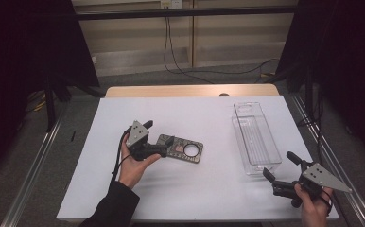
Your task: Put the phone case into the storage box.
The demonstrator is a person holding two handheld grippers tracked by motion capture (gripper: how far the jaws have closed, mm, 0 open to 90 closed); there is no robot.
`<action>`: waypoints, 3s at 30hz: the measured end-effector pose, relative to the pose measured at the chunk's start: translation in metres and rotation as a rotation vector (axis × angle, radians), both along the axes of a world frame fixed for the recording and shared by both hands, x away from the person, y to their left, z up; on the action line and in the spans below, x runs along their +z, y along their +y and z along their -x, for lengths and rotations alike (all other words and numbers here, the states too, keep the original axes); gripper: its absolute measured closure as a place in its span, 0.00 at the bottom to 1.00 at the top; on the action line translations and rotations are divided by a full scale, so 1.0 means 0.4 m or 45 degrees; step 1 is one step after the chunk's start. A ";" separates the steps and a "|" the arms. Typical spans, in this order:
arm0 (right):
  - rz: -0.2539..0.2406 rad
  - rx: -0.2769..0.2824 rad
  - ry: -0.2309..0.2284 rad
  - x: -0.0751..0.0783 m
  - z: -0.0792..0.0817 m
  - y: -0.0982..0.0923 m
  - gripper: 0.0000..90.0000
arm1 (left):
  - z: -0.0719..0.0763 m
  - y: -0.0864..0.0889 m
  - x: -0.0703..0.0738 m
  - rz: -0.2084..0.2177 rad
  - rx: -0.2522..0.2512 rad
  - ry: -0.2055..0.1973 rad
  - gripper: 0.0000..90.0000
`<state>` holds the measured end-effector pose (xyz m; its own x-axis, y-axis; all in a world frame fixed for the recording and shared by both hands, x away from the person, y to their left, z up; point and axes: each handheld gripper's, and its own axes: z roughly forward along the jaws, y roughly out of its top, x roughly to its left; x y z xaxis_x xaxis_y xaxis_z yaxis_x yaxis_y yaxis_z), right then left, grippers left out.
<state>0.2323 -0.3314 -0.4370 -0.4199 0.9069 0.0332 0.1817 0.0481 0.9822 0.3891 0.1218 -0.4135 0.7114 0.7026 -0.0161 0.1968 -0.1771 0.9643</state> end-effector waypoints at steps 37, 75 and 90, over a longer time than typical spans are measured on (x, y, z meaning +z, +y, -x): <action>-0.003 0.015 0.000 0.000 0.001 -0.002 0.00 | -0.121 -0.083 0.016 0.003 -0.023 -0.047 0.31; -0.005 0.006 -0.003 0.001 0.004 -0.004 0.00 | -0.172 -0.070 0.033 -0.180 -0.129 0.397 1.00; -0.001 0.006 -0.002 0.001 0.004 -0.004 0.00 | -0.213 -0.094 0.019 -0.335 -0.141 0.573 1.00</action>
